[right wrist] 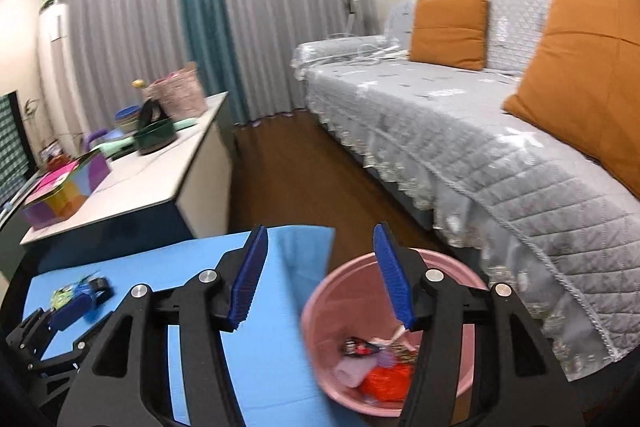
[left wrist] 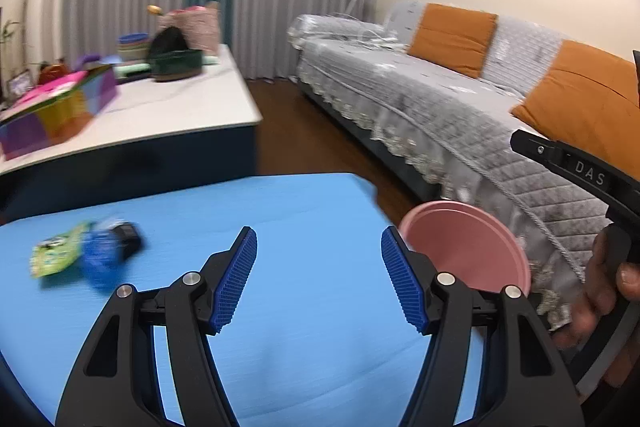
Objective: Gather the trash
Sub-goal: 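Move both open grippers back over the remaining trash on the table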
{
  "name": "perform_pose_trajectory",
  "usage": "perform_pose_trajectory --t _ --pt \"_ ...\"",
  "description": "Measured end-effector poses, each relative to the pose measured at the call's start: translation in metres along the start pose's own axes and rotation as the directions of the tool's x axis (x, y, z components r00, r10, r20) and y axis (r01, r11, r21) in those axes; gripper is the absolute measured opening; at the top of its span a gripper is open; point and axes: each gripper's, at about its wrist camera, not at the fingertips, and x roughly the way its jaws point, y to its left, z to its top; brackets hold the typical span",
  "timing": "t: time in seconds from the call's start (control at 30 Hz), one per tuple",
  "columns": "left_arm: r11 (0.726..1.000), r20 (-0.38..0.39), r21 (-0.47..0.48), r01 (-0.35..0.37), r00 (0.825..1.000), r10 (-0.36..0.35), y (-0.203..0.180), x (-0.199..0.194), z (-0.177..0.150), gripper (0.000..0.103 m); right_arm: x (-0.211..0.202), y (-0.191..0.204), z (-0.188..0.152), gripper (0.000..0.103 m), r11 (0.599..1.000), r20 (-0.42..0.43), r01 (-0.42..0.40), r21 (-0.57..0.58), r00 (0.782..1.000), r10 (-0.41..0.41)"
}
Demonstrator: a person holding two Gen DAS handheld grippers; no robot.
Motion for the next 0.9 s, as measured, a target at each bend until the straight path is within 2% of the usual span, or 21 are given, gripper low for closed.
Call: perform_pose_trajectory --t 0.17,0.33,0.4,0.57,0.67,0.77,0.9 --pt "0.994 0.035 -0.033 -0.101 0.994 0.102 0.054 -0.018 -0.011 0.063 0.004 0.058 -0.012 0.055 0.993 -0.034 -0.092 -0.067 0.995 0.090" --pt "0.974 0.042 -0.109 -0.200 0.978 0.206 0.115 -0.028 -0.020 0.059 0.015 0.112 -0.031 0.053 0.975 -0.073 -0.170 -0.143 0.984 0.161" --pt "0.965 0.048 -0.123 -0.230 0.970 0.238 0.131 -0.032 -0.022 0.059 0.020 0.132 -0.038 0.049 0.966 -0.093 -0.209 -0.154 0.976 0.197" --pt "0.932 0.049 -0.178 -0.315 0.943 0.329 0.185 -0.042 -0.028 0.057 0.035 0.182 -0.058 0.038 0.943 -0.149 -0.297 -0.151 0.950 0.275" --pt "0.908 0.036 -0.217 -0.359 0.926 0.375 0.215 -0.044 -0.032 0.056 0.047 0.211 -0.071 0.032 0.927 -0.193 -0.355 -0.123 0.925 0.328" --pt "0.887 0.020 -0.253 -0.386 0.915 0.404 0.240 -0.044 -0.035 0.056 0.055 0.237 -0.082 0.030 0.912 -0.217 -0.395 -0.106 0.905 0.367" --pt "0.867 -0.004 -0.294 -0.401 0.908 0.419 0.268 -0.040 -0.037 0.056 0.066 0.268 -0.096 0.030 0.900 -0.252 -0.425 -0.096 0.885 0.391"
